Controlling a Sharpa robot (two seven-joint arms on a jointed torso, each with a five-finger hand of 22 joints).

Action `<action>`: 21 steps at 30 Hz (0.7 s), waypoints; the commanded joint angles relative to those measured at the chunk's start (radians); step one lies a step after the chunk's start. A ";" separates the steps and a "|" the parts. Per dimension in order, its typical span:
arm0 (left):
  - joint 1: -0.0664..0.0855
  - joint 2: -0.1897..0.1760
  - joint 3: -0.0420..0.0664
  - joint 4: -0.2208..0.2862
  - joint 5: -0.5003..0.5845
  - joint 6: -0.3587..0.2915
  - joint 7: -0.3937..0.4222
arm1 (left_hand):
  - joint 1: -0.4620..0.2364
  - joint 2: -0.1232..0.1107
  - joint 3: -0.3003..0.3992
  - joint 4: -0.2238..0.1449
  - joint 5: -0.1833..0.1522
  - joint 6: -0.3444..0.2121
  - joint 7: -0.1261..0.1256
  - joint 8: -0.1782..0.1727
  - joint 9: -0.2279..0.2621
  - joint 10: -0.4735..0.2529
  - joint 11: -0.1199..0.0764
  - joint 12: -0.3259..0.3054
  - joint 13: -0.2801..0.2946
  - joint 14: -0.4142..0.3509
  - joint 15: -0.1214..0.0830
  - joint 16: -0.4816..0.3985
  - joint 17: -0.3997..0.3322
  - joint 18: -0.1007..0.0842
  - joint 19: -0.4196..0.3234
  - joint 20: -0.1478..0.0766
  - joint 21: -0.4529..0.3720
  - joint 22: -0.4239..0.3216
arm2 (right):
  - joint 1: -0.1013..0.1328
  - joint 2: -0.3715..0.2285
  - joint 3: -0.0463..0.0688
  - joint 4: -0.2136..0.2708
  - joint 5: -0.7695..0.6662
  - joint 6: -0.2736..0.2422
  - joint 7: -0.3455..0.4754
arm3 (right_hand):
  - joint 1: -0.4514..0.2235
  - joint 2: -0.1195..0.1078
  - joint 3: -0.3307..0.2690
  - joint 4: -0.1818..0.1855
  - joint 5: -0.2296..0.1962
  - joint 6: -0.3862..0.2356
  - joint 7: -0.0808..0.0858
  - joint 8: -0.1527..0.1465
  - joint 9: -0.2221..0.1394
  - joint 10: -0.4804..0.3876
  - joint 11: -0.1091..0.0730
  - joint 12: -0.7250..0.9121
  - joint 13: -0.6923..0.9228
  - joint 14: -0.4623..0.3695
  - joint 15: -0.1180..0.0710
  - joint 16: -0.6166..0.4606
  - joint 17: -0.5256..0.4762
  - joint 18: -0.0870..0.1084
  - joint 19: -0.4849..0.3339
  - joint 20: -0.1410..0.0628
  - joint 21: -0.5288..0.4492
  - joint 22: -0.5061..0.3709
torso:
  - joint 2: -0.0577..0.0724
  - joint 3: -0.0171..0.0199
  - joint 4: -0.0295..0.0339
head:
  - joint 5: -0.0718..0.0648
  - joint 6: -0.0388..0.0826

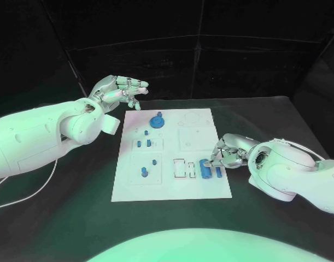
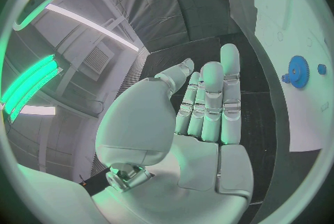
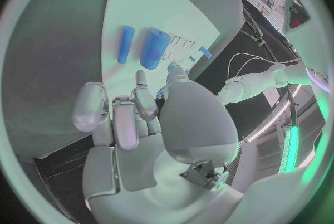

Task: Assemble the parts on the task board

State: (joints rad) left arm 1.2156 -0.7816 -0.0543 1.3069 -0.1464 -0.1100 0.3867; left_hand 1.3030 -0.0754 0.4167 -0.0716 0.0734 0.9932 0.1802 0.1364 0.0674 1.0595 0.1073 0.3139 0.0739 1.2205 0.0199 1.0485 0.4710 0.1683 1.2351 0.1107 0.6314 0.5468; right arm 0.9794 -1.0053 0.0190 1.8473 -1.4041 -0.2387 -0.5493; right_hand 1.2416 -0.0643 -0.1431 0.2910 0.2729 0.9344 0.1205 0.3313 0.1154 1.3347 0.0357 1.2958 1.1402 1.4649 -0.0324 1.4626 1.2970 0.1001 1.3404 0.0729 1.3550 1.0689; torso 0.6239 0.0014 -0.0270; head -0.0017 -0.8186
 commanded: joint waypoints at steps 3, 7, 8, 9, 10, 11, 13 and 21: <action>0.002 -0.001 0.001 0.002 0.004 0.007 0.007 | -0.003 0.004 -0.004 -0.001 0.000 -0.001 0.003 0.000 -0.001 -0.008 0.000 0.004 -0.001 -0.008 -0.001 0.002 0.000 0.013 -0.005 0.004 -0.007 -0.001 | -0.007 0.015 0.000 -0.006 -0.038 0.032 -0.023 | -0.028 0.006 -0.016 0.001 -0.003 -0.007 -0.004 0.017 0.004 0.010 -0.001 0.008 0.012 0.059 -0.005 0.008 0.010 -0.007 0.009 -0.002 0.009 0.008 | 0.001 0.0013 -0.0003 | 0.000 -0.001; 0.002 -0.001 0.001 0.003 0.004 0.007 0.007 | -0.003 0.004 -0.004 -0.001 0.000 -0.001 0.003 0.000 -0.001 -0.008 0.000 0.004 -0.001 -0.008 -0.001 0.002 0.000 0.013 -0.005 0.004 -0.007 -0.001 | -0.019 0.028 -0.001 -0.010 -0.039 0.040 -0.024 | -0.033 0.010 -0.020 0.000 -0.001 -0.005 -0.006 0.024 0.007 0.014 -0.002 0.013 0.021 0.060 -0.006 0.010 0.015 -0.008 0.011 -0.003 0.011 0.013 | 0.002 0.0013 0.0012 | 0.001 -0.003; 0.002 -0.001 0.001 0.003 0.004 0.007 0.007 | -0.003 0.004 -0.004 -0.001 0.000 -0.001 0.003 0.000 -0.001 -0.008 0.000 0.004 -0.001 -0.008 -0.001 0.002 0.000 0.013 -0.005 0.004 -0.007 -0.001 | -0.021 0.031 -0.001 -0.012 -0.041 0.043 -0.024 | -0.033 0.011 -0.021 0.000 0.000 -0.004 -0.006 0.026 0.007 0.015 -0.002 0.014 0.024 0.060 -0.006 0.011 0.016 -0.008 0.011 -0.003 0.012 0.013 | 0.002 0.0008 0.0014 | 0.001 -0.003; 0.002 -0.001 0.001 0.003 0.004 0.007 0.007 | -0.003 0.004 -0.004 -0.001 0.000 -0.001 0.003 0.000 -0.001 -0.008 0.000 0.004 -0.001 -0.008 -0.001 0.002 0.000 0.013 -0.005 0.004 -0.007 -0.001 | -0.023 0.034 -0.001 -0.016 -0.043 0.046 -0.024 | -0.032 0.013 -0.021 0.000 0.001 -0.004 -0.007 0.027 0.008 0.015 -0.002 0.014 0.024 0.060 -0.006 0.011 0.017 -0.008 0.011 -0.003 0.012 0.014 | 0.002 0.0008 0.0011 | 0.002 -0.003; 0.002 -0.001 0.001 0.003 0.004 0.007 0.007 | -0.003 0.004 -0.004 -0.001 0.000 -0.001 0.003 0.000 -0.001 -0.008 0.000 0.004 -0.001 -0.008 -0.001 0.002 0.000 0.013 -0.005 0.004 -0.007 -0.001 | -0.025 0.037 -0.001 -0.020 -0.047 0.049 -0.024 | -0.031 0.014 -0.021 -0.001 0.002 -0.003 -0.007 0.029 0.008 0.015 -0.003 0.015 0.025 0.060 -0.006 0.011 0.018 -0.008 0.011 -0.003 0.012 0.014 | 0.002 0.0008 0.0011 | 0.002 -0.003; 0.002 -0.001 0.001 0.003 0.004 0.007 0.007 | -0.003 0.004 -0.004 -0.001 0.000 -0.001 0.003 0.000 -0.001 -0.008 0.000 0.004 -0.001 -0.008 -0.001 0.002 0.000 0.013 -0.005 0.004 -0.007 -0.001 | -0.026 0.039 -0.001 -0.023 -0.049 0.052 -0.024 | -0.030 0.016 -0.022 -0.001 0.003 -0.003 -0.007 0.031 0.009 0.015 -0.003 0.014 0.025 0.060 -0.007 0.011 0.018 -0.008 0.011 -0.003 0.013 0.015 | 0.001 0.0008 0.0009 | 0.002 -0.004; 0.002 -0.001 0.001 0.003 0.004 0.007 0.007 | -0.003 0.004 -0.004 -0.001 0.000 -0.001 0.003 0.000 -0.001 -0.008 0.000 0.004 -0.001 -0.008 -0.001 0.002 0.000 0.013 -0.005 0.004 -0.007 -0.001 | -0.028 0.045 -0.001 -0.034 -0.060 0.057 -0.024 | -0.027 0.019 -0.022 -0.002 0.006 -0.003 -0.008 0.034 0.010 0.015 -0.004 0.015 0.026 0.061 -0.007 0.012 0.020 -0.008 0.011 -0.004 0.013 0.016 | 0.002 0.0011 0.0013 | 0.003 -0.005; 0.002 -0.001 0.000 0.001 0.004 0.009 0.006 | -0.005 0.004 -0.005 0.000 -0.001 -0.002 0.003 0.001 -0.001 -0.008 0.000 0.005 -0.001 -0.008 -0.001 0.003 0.000 0.013 -0.005 0.004 -0.007 -0.002 | -0.035 0.064 -0.001 -0.067 -0.094 0.089 -0.027 | -0.018 0.024 -0.023 -0.004 0.011 -0.004 -0.009 0.039 0.012 0.015 -0.004 0.014 0.028 0.061 -0.008 0.013 0.022 -0.009 0.011 -0.004 0.014 0.017 | 0.002 0.0012 0.0027 | 0.007 -0.009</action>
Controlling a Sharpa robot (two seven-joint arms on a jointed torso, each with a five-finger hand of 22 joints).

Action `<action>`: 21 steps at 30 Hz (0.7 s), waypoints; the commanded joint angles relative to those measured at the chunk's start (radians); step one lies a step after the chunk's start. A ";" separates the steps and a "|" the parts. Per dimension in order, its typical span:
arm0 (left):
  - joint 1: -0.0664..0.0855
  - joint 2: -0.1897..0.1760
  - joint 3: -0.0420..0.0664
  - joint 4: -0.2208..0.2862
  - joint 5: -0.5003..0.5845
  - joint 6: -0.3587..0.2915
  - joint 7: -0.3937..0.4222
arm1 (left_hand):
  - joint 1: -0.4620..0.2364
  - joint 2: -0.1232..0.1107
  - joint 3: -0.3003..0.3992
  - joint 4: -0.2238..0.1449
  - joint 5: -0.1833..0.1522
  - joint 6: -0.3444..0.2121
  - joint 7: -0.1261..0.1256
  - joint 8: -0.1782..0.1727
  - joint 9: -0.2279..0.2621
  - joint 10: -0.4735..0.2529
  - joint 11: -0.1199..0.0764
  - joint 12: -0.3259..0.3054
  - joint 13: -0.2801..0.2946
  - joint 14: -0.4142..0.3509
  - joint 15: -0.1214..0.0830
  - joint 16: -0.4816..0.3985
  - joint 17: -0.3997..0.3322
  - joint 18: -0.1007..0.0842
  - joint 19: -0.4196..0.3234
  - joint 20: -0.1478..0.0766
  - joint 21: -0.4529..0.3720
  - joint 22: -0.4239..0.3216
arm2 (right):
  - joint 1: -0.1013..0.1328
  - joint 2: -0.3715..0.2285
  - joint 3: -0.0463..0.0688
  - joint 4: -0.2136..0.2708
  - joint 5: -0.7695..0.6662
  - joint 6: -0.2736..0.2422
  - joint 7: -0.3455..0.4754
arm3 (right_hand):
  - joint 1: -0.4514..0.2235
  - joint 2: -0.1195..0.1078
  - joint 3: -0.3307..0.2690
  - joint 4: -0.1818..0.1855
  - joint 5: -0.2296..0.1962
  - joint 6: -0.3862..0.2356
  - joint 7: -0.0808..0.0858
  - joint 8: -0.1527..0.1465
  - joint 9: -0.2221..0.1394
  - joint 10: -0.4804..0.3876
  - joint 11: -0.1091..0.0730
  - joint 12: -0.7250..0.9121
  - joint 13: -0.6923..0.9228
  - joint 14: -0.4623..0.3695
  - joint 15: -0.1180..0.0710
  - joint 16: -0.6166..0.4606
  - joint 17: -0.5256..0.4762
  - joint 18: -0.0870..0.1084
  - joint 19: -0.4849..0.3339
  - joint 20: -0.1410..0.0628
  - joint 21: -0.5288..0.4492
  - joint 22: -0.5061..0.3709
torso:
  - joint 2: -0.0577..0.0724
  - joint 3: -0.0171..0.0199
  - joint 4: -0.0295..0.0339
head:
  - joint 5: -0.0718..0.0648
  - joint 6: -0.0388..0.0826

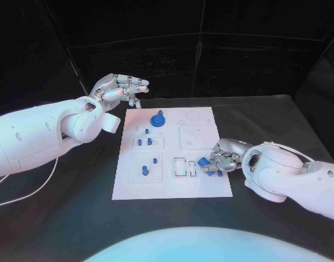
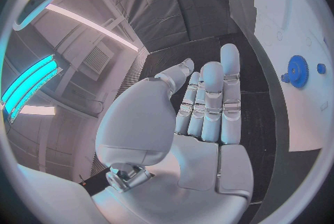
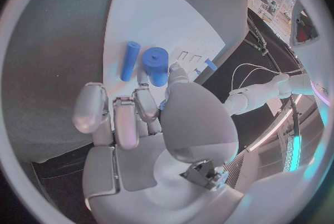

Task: Assemble the parts on the task board

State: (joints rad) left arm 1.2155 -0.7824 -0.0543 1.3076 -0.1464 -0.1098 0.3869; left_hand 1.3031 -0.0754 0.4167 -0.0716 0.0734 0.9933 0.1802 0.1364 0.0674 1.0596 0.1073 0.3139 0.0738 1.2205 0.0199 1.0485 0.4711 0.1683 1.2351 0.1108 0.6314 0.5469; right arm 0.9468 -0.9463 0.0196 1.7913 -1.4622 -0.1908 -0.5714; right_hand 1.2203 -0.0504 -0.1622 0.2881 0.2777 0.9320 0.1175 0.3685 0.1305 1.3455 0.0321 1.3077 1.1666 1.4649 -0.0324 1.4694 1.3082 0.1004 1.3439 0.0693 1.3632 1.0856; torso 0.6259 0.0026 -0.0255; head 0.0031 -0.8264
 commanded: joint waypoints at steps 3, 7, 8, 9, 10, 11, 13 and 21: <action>0.002 0.000 0.001 0.000 0.004 0.010 0.005 | -0.005 0.004 -0.005 0.000 -0.001 -0.002 0.003 0.001 -0.001 -0.008 0.000 0.005 -0.001 -0.008 -0.001 0.003 0.000 0.013 -0.005 0.004 -0.007 -0.002 | -0.005 0.011 -0.002 -0.018 -0.040 0.048 -0.006 | 0.013 0.013 -0.005 -0.004 0.007 -0.002 -0.006 0.006 -0.001 0.005 -0.001 0.004 0.005 0.061 -0.008 0.006 0.012 -0.009 0.008 -0.001 0.007 0.002 | 0.000 0.0004 0.0008 | 0.004 -0.002; 0.002 -0.001 0.000 -0.001 0.004 0.010 0.004 | -0.005 0.004 -0.005 0.000 -0.001 -0.002 0.003 0.001 -0.001 -0.008 0.000 0.005 -0.001 -0.008 -0.001 0.003 0.000 0.013 -0.005 0.004 -0.007 -0.002 | -0.010 0.017 -0.002 -0.022 -0.043 0.052 -0.007 | 0.047 0.020 -0.006 -0.014 0.018 0.000 -0.008 0.017 0.004 0.011 -0.003 0.008 0.017 0.061 -0.010 0.008 0.016 -0.010 0.008 -0.003 0.009 0.006 | 0.000 0.0003 -0.0004 | 0.005 -0.003; 0.002 -0.002 0.000 -0.001 0.004 0.010 0.004 | -0.005 0.004 -0.005 0.000 -0.001 -0.002 0.003 0.001 -0.001 -0.008 0.000 0.005 -0.001 -0.008 -0.001 0.003 0.000 0.013 -0.005 0.004 -0.007 -0.002 | -0.011 0.018 -0.002 -0.022 -0.043 0.051 -0.009 | 0.051 0.022 -0.006 -0.015 0.022 0.000 -0.009 0.019 0.005 0.011 -0.004 0.008 0.017 0.061 -0.010 0.008 0.016 -0.010 0.008 -0.003 0.009 0.007 | 0.000 0.0000 -0.0009 | 0.005 -0.003; 0.002 -0.002 0.000 -0.001 0.004 0.010 0.004 | -0.005 0.004 -0.005 0.000 -0.001 -0.002 0.003 0.001 -0.001 -0.008 0.000 0.005 -0.001 -0.008 -0.001 0.003 0.000 0.013 -0.005 0.004 -0.007 -0.002 | -0.012 0.019 -0.002 -0.022 -0.041 0.050 -0.010 | 0.053 0.023 -0.007 -0.016 0.025 0.000 -0.009 0.020 0.005 0.011 -0.004 0.008 0.017 0.061 -0.011 0.008 0.016 -0.010 0.009 -0.003 0.010 0.009 | -0.001 -0.0003 -0.0011 | 0.005 -0.003; 0.002 -0.002 0.000 -0.001 0.004 0.010 0.004 | -0.005 0.004 -0.005 0.000 -0.001 -0.002 0.003 0.001 -0.001 -0.008 0.000 0.005 -0.001 -0.008 -0.001 0.003 0.000 0.013 -0.005 0.004 -0.007 -0.002 | -0.012 0.019 -0.002 -0.021 -0.038 0.049 -0.011 | 0.054 0.024 -0.008 -0.015 0.027 0.000 -0.009 0.021 0.006 0.011 -0.004 0.008 0.018 0.061 -0.011 0.008 0.016 -0.011 0.010 -0.003 0.011 0.011 | -0.001 -0.0003 -0.0013 | 0.005 -0.003; 0.002 -0.002 0.000 -0.001 0.004 0.010 0.004 | -0.005 0.004 -0.005 0.000 -0.001 -0.002 0.003 0.001 -0.001 -0.008 0.000 0.005 -0.001 -0.008 -0.001 0.003 0.000 0.013 -0.005 0.004 -0.007 -0.002 | -0.012 0.020 -0.002 -0.021 -0.033 0.046 -0.012 | 0.056 0.026 -0.009 -0.014 0.034 0.000 -0.009 0.022 0.006 0.011 -0.004 0.008 0.019 0.061 -0.011 0.008 0.017 -0.011 0.011 -0.003 0.012 0.014 | -0.001 -0.0002 -0.0019 | 0.005 -0.003; 0.001 -0.002 0.000 -0.001 0.004 0.011 0.004 | -0.005 0.004 -0.005 0.000 -0.001 -0.002 0.003 0.001 -0.001 -0.008 0.000 0.005 -0.001 -0.008 -0.001 0.003 0.000 0.013 -0.005 0.004 -0.007 -0.002 | -0.013 0.022 -0.002 -0.017 -0.025 0.034 -0.014 | 0.060 0.032 -0.013 -0.012 0.057 0.002 -0.011 0.028 0.009 0.015 -0.005 0.010 0.025 0.061 -0.012 0.009 0.021 -0.012 0.012 -0.004 0.014 0.017 | -0.001 0.0002 -0.0028 | 0.006 -0.003; 0.001 -0.001 0.000 -0.002 0.004 0.011 0.004 | -0.005 0.004 -0.005 0.000 -0.001 -0.002 0.003 0.001 -0.001 -0.008 0.000 0.005 -0.001 -0.008 -0.001 0.003 0.000 0.013 -0.005 0.004 -0.007 -0.002 | -0.014 0.017 -0.002 0.000 -0.001 -0.027 -0.021 | 0.071 0.046 -0.020 -0.010 0.079 0.025 -0.019 0.045 0.021 0.033 -0.012 0.026 0.052 0.064 -0.017 0.015 0.037 -0.014 0.019 -0.008 0.020 0.031 | -0.001 -0.0001 0.0002 | 0.000 0.000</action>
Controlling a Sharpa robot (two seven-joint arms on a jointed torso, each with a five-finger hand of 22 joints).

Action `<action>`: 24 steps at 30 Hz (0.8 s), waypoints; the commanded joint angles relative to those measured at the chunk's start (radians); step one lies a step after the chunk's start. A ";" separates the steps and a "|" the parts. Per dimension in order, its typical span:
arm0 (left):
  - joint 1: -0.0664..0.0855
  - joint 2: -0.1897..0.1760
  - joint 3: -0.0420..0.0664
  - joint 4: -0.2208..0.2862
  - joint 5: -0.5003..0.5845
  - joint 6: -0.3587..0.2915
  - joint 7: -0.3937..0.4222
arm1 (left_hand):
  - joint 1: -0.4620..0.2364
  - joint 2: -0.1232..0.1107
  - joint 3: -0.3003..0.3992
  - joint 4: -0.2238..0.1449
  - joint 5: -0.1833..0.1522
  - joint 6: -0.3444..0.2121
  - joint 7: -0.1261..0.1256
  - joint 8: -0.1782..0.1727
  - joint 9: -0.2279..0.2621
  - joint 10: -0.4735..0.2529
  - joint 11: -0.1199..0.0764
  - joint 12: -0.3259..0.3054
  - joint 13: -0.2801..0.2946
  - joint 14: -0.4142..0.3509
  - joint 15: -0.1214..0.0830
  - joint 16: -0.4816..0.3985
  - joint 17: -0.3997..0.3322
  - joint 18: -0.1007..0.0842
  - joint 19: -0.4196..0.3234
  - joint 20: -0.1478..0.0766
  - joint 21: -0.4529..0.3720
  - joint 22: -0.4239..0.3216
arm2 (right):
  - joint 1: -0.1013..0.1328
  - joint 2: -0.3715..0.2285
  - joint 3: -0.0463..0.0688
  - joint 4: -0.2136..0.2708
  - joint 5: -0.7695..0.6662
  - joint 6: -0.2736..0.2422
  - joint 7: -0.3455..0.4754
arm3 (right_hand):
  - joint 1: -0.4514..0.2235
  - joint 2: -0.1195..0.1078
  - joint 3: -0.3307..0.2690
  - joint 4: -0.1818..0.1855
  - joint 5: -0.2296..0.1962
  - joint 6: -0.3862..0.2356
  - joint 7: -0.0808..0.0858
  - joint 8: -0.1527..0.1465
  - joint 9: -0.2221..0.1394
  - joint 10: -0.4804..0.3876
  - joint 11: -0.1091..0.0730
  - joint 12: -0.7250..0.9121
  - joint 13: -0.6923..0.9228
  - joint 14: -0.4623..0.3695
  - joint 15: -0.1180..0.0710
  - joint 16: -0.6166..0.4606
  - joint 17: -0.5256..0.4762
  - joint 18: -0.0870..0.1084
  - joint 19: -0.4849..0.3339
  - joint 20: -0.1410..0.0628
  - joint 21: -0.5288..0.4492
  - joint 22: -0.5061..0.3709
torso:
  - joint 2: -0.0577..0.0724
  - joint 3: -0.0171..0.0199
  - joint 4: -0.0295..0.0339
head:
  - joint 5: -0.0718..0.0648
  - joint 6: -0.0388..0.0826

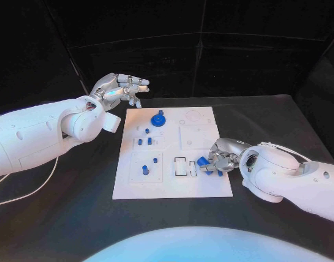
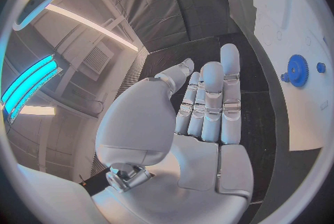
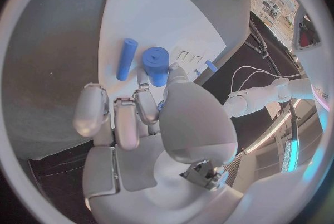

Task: Assemble the parts on the task board

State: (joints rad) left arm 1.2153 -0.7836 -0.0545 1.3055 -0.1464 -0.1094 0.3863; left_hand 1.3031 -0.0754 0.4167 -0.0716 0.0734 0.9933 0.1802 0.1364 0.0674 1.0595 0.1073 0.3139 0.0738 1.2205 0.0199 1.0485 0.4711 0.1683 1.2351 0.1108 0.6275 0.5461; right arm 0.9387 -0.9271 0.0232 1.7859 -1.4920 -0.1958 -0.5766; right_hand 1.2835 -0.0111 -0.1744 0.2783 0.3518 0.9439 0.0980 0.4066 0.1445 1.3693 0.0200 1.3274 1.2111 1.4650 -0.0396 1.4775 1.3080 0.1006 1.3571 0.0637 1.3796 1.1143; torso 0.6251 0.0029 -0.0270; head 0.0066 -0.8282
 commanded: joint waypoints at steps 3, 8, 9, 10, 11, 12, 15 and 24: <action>0.001 0.000 0.000 0.000 0.004 0.010 0.004 | -0.005 0.004 -0.005 0.000 -0.001 -0.002 0.003 0.001 -0.001 -0.008 0.000 0.005 -0.001 -0.008 -0.001 0.003 0.000 0.014 -0.005 0.004 -0.003 -0.001 | -0.006 -0.005 -0.005 0.015 0.048 -0.057 -0.015 | 0.008 0.014 -0.011 0.003 0.009 0.024 -0.004 0.014 0.013 0.019 -0.004 0.014 0.021 0.066 -0.013 0.010 0.044 -0.015 0.008 -0.005 0.005 0.006 | 0.000 0.0000 0.0014 | -0.001 0.003; 0.001 0.000 0.000 0.000 0.004 0.009 0.005 | -0.005 0.004 -0.005 0.000 -0.001 -0.002 0.003 0.001 -0.001 -0.008 0.000 0.005 -0.001 -0.008 -0.001 0.003 0.000 0.014 -0.005 0.004 -0.003 -0.001 | -0.006 -0.007 -0.005 0.035 0.079 -0.134 -0.001 | 0.006 0.021 -0.016 0.006 0.018 0.033 -0.009 0.018 0.019 0.033 -0.009 0.028 0.043 0.068 -0.016 0.014 0.056 -0.016 0.012 -0.008 0.010 0.015 | 0.000 -0.0009 0.0004 | -0.003 0.003; 0.001 0.000 0.000 0.001 0.004 0.009 0.005 | -0.005 0.004 -0.005 0.000 -0.001 -0.002 0.003 0.001 -0.001 -0.008 0.000 0.005 -0.001 -0.008 -0.001 0.003 0.000 0.014 -0.005 0.004 -0.003 -0.001 | -0.006 -0.007 -0.005 0.039 0.083 -0.149 0.003 | 0.005 0.023 -0.017 0.006 0.021 0.036 -0.010 0.020 0.021 0.038 -0.010 0.033 0.051 0.068 -0.017 0.015 0.058 -0.016 0.013 -0.009 0.011 0.017 | 0.000 -0.0011 0.0004 | -0.003 0.004; 0.001 0.000 0.000 0.001 0.004 0.009 0.005 | -0.005 0.004 -0.005 0.000 -0.001 -0.002 0.003 0.001 -0.001 -0.008 0.000 0.005 -0.001 -0.008 -0.001 0.003 0.000 0.014 -0.005 0.004 -0.003 -0.001 | -0.006 -0.006 -0.005 0.041 0.086 -0.160 0.006 | 0.005 0.024 -0.018 0.006 0.023 0.038 -0.011 0.020 0.022 0.041 -0.011 0.036 0.055 0.069 -0.018 0.015 0.058 -0.017 0.014 -0.010 0.011 0.017 | 0.000 -0.0015 0.0003 | -0.003 0.004; 0.001 0.000 0.000 0.001 0.004 0.009 0.005 | -0.005 0.004 -0.005 0.000 -0.001 -0.002 0.003 0.001 -0.001 -0.008 0.000 0.005 -0.001 -0.008 -0.001 0.003 0.000 0.014 -0.005 0.004 -0.003 -0.001 | -0.006 -0.004 -0.005 0.045 0.091 -0.172 0.010 | 0.005 0.026 -0.019 0.007 0.027 0.041 -0.012 0.021 0.024 0.044 -0.012 0.038 0.059 0.069 -0.019 0.016 0.060 -0.017 0.014 -0.011 0.012 0.018 | 0.000 -0.0015 0.0003 | -0.003 0.004; 0.001 0.000 0.000 0.001 0.004 0.009 0.006 | -0.005 0.004 -0.005 0.000 -0.001 -0.002 0.003 0.001 -0.001 -0.008 0.000 0.005 -0.001 -0.008 -0.001 0.003 0.000 0.014 -0.005 0.004 -0.003 -0.001 | -0.006 -0.002 -0.005 0.048 0.094 -0.180 0.013 | 0.004 0.028 -0.020 0.007 0.031 0.043 -0.013 0.022 0.026 0.046 -0.013 0.039 0.061 0.069 -0.020 0.016 0.060 -0.017 0.015 -0.012 0.012 0.019 | 0.000 -0.0015 0.0002 | -0.002 0.004; 0.001 0.000 0.000 0.002 0.004 0.009 0.006 | -0.005 0.004 -0.005 0.000 -0.001 -0.002 0.003 0.001 -0.001 -0.008 0.000 0.005 -0.001 -0.008 -0.001 0.003 0.000 0.014 -0.005 0.004 -0.003 -0.001 | -0.006 0.007 -0.005 0.051 0.105 -0.184 0.015 | 0.002 0.029 -0.022 0.008 0.033 0.043 -0.013 0.022 0.027 0.046 -0.013 0.040 0.062 0.069 -0.020 0.016 0.060 -0.017 0.015 -0.012 0.012 0.020 | 0.000 -0.0006 0.0005 | -0.001 0.004; 0.001 -0.001 0.000 0.005 0.004 0.008 0.006 | -0.005 0.004 -0.005 0.000 -0.001 -0.002 0.003 0.001 -0.001 -0.008 0.000 0.005 -0.001 -0.008 -0.001 0.003 0.000 0.014 -0.005 0.004 -0.003 -0.001 | -0.005 0.047 -0.005 0.035 0.130 -0.144 0.007 | -0.009 0.036 -0.029 0.011 0.032 0.046 -0.015 0.022 0.031 0.047 -0.015 0.039 0.064 0.069 -0.022 0.016 0.061 -0.017 0.016 -0.014 0.013 0.021 | 0.001 -0.0011 0.0015 | 0.001 0.002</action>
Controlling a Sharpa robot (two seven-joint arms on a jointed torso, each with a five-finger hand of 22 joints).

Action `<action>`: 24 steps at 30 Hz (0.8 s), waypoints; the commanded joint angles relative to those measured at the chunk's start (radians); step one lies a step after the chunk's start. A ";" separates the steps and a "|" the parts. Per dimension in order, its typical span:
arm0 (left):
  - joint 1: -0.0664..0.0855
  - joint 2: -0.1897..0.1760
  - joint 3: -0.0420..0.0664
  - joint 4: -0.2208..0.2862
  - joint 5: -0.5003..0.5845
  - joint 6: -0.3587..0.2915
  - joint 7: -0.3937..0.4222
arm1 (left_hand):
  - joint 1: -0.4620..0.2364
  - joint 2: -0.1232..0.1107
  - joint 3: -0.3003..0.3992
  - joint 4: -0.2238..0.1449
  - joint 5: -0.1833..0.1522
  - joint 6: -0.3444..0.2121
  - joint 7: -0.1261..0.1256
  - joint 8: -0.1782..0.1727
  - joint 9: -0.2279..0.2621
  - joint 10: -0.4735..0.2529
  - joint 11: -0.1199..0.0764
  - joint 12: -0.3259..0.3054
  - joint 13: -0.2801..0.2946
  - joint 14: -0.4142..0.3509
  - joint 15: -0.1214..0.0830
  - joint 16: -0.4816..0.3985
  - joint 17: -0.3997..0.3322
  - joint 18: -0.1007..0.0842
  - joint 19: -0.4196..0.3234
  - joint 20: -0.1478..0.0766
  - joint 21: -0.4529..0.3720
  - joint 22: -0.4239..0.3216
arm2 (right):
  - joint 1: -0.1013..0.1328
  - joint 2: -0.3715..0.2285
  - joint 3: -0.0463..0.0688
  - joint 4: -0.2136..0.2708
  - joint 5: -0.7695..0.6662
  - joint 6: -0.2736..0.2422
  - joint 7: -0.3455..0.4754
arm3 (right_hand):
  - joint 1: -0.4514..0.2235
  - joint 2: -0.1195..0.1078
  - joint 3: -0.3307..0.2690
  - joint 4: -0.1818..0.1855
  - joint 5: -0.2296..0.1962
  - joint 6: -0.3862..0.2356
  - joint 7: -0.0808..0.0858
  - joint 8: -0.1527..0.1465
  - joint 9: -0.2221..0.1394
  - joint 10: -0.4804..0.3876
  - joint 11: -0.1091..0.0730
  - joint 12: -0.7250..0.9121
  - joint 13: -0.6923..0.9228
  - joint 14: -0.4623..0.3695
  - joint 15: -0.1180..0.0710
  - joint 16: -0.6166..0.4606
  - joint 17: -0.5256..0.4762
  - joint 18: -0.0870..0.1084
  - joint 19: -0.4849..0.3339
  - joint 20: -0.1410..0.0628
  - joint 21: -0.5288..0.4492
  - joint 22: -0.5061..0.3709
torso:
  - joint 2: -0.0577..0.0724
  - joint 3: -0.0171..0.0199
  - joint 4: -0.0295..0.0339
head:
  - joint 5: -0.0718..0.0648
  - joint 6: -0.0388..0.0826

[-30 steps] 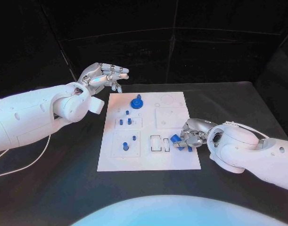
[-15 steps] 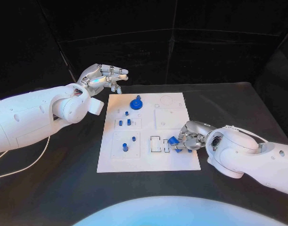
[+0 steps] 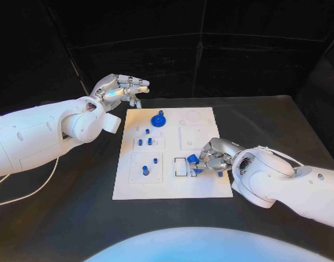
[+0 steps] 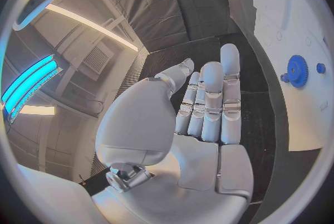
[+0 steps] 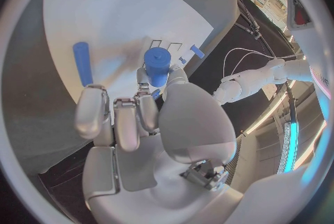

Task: Assemble the parts on the task board

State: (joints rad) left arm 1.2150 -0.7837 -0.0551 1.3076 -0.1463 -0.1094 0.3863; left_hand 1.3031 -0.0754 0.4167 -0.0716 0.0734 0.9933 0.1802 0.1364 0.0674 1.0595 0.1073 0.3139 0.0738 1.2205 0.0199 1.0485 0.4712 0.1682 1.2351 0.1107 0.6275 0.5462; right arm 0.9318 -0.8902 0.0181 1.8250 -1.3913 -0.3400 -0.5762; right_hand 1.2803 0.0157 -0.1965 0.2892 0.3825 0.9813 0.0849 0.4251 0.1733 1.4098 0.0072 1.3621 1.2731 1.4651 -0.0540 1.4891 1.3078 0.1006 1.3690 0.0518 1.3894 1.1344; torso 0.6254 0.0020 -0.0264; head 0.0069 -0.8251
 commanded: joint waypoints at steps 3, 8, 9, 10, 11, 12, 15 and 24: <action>0.002 -0.001 0.001 0.003 0.004 0.008 0.006 | -0.005 0.004 -0.005 0.000 -0.001 -0.002 0.003 0.001 -0.001 -0.008 0.000 0.005 -0.001 -0.008 -0.001 0.003 0.000 0.014 -0.005 0.004 -0.003 -0.001 | 0.001 0.029 0.000 -0.011 0.034 0.010 0.004 | -0.012 0.013 -0.010 0.001 0.000 0.010 -0.003 0.003 0.005 0.008 -0.002 0.004 0.003 0.069 -0.008 0.005 0.063 -0.017 0.004 -0.003 0.003 0.001 | 0.001 -0.0005 0.0005 | 0.000 -0.001; 0.002 0.002 0.001 0.003 0.004 0.009 0.005 | -0.005 0.004 -0.005 0.000 -0.001 -0.002 0.003 0.001 -0.001 -0.008 0.000 0.005 -0.001 -0.008 -0.001 0.003 0.000 0.014 -0.005 0.004 -0.003 -0.001 | 0.001 0.060 0.001 -0.023 0.037 0.018 -0.003 | -0.026 0.023 -0.016 0.002 -0.001 0.012 -0.004 0.002 0.009 0.011 -0.004 0.006 0.009 0.070 -0.009 0.007 0.068 -0.018 0.005 -0.004 0.004 0.003 | 0.002 0.0014 0.0020 | 0.002 0.001; 0.002 0.002 0.001 0.003 0.004 0.009 0.005 | -0.005 0.004 -0.005 0.000 -0.001 -0.002 0.003 0.001 -0.001 -0.008 0.000 0.005 -0.001 -0.008 -0.001 0.003 0.000 0.014 -0.005 0.004 -0.003 -0.001 | 0.001 0.060 0.001 -0.023 0.037 0.018 -0.003 | -0.026 0.023 -0.016 0.002 -0.001 0.012 -0.004 0.002 0.009 0.011 -0.004 0.006 0.009 0.070 -0.009 0.007 0.068 -0.018 0.005 -0.004 0.004 0.003 | 0.002 0.0014 0.0020 | 0.002 0.001; 0.002 0.002 0.001 0.003 0.004 0.009 0.005 | -0.005 0.004 -0.005 0.000 -0.001 -0.002 0.003 0.001 -0.001 -0.008 0.000 0.005 -0.001 -0.008 -0.001 0.003 0.000 0.014 -0.005 0.004 -0.003 -0.001 | 0.002 0.065 0.001 -0.025 0.037 0.017 -0.004 | -0.027 0.024 -0.017 0.001 -0.001 0.012 -0.004 0.002 0.010 0.011 -0.004 0.006 0.009 0.070 -0.009 0.007 0.068 -0.018 0.005 -0.004 0.004 0.003 | 0.001 0.0010 0.0018 | 0.002 0.001; 0.002 0.002 0.001 0.003 0.004 0.008 0.005 | -0.005 0.004 -0.005 0.000 -0.001 -0.002 0.003 0.001 -0.001 -0.008 0.000 0.005 -0.001 -0.008 -0.001 0.003 0.000 0.014 -0.005 0.004 -0.003 -0.001 | 0.002 0.067 0.001 -0.026 0.037 0.016 -0.005 | -0.027 0.024 -0.017 0.001 -0.001 0.012 -0.004 0.002 0.010 0.011 -0.004 0.006 0.009 0.070 -0.009 0.007 0.068 -0.018 0.005 -0.004 0.004 0.003 | 0.001 0.0005 0.0010 | 0.003 -0.001; 0.002 0.002 0.001 0.003 0.004 0.008 0.005 | -0.005 0.004 -0.005 0.000 -0.001 -0.002 0.003 0.001 -0.001 -0.008 0.000 0.005 -0.001 -0.008 -0.001 0.003 0.000 0.014 -0.005 0.004 -0.003 -0.001 | 0.002 0.068 0.001 -0.027 0.037 0.016 -0.006 | -0.027 0.024 -0.017 0.001 -0.001 0.012 -0.004 0.002 0.010 0.011 -0.004 0.006 0.009 0.070 -0.009 0.007 0.068 -0.018 0.005 -0.004 0.004 0.003 | 0.000 0.0003 0.0001 | 0.004 -0.002; 0.002 0.002 0.001 0.003 0.004 0.008 0.005 | -0.005 0.004 -0.005 0.000 -0.001 -0.002 0.003 0.001 -0.001 -0.008 0.000 0.005 -0.001 -0.008 -0.001 0.003 0.000 0.014 -0.005 0.004 -0.003 -0.001 | 0.002 0.072 0.001 -0.029 0.038 0.014 -0.007 | -0.028 0.025 -0.018 0.001 -0.001 0.012 -0.004 0.002 0.010 0.012 -0.004 0.006 0.009 0.070 -0.010 0.008 0.069 -0.018 0.005 -0.004 0.004 0.003 | 0.000 0.0009 -0.0010 | 0.005 -0.002; 0.002 0.005 0.001 0.001 0.004 0.011 0.003 | -0.007 0.005 -0.007 0.002 0.000 -0.002 0.003 0.001 -0.001 -0.010 0.001 0.007 -0.001 -0.009 0.000 0.004 -0.001 0.014 -0.005 0.005 -0.004 -0.002 | 0.002 0.082 0.001 -0.032 0.038 0.026 -0.010 | -0.038 0.028 -0.026 0.000 -0.012 0.014 -0.006 0.002 0.015 0.013 -0.005 0.006 0.011 0.070 -0.011 0.008 0.071 -0.018 0.005 -0.006 0.005 0.004 | 0.000 0.0014 -0.0012 | 0.006 -0.004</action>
State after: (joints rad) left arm 1.2152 -0.7797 -0.0551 1.3078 -0.1463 -0.1092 0.3860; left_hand 1.3031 -0.0754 0.4139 -0.0688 0.0734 0.9933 0.1802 0.1365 0.0675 1.0595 0.1073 0.3139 0.0738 1.2205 0.0199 1.0485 0.4712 0.1683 1.2351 0.1108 0.6275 0.5453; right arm 0.9319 -0.8088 0.0181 1.7928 -1.3566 -0.3248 -0.5854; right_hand 1.2508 0.0448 -0.2181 0.2888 0.3772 0.9897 0.0789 0.4246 0.1871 1.4153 0.0016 1.3621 1.2840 1.4688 -0.0575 1.4928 1.3077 0.1007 1.3711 0.0496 1.3894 1.1371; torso 0.6256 0.0033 -0.0270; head 0.0133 -0.8289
